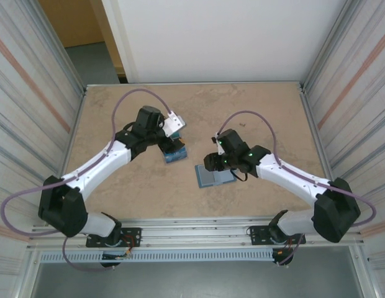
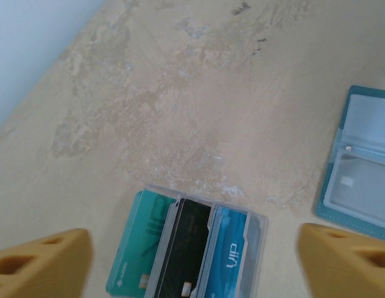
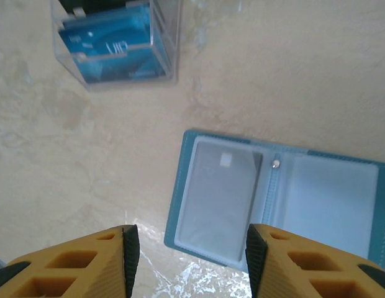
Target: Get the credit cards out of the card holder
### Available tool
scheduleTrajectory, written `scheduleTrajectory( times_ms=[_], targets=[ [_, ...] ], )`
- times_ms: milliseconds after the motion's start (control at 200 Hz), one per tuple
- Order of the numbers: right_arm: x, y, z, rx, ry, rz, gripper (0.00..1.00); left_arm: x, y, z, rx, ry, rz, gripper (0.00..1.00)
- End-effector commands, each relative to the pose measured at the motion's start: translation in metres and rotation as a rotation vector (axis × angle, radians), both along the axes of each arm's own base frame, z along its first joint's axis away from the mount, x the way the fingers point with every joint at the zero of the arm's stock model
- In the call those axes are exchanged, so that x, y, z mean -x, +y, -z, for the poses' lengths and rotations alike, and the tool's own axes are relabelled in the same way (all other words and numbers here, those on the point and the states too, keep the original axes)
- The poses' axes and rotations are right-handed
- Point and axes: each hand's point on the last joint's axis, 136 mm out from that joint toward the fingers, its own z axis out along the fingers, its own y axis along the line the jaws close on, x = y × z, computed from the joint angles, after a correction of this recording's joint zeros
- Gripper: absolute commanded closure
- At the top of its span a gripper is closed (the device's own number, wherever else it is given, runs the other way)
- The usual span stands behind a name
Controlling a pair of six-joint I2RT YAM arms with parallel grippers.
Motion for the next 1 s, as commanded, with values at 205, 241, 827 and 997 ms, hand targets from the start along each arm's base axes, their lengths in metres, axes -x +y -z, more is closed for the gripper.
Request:
scheduleTrajectory(
  times_ms=[205, 241, 827, 997],
  targets=[
    [0.015, 0.005, 0.044, 0.224, 0.102, -0.019, 0.49, 0.011, 0.069, -0.021, 0.180, -0.047, -0.529, 0.01],
    [0.015, 0.007, 0.048, 0.237, 0.108, -0.026, 0.49, 0.013, 0.078, -0.020, 0.192, -0.049, -0.585, 0.01],
    [0.014, 0.021, 0.088, 0.397, 0.170, -0.072, 0.43, 0.035, 0.120, -0.006, 0.310, -0.016, -0.776, 0.01],
    [0.015, 0.017, 0.097, 0.425, 0.185, -0.063, 0.43, 0.035, 0.119, -0.002, 0.318, -0.001, -0.773, 0.01]
  ],
)
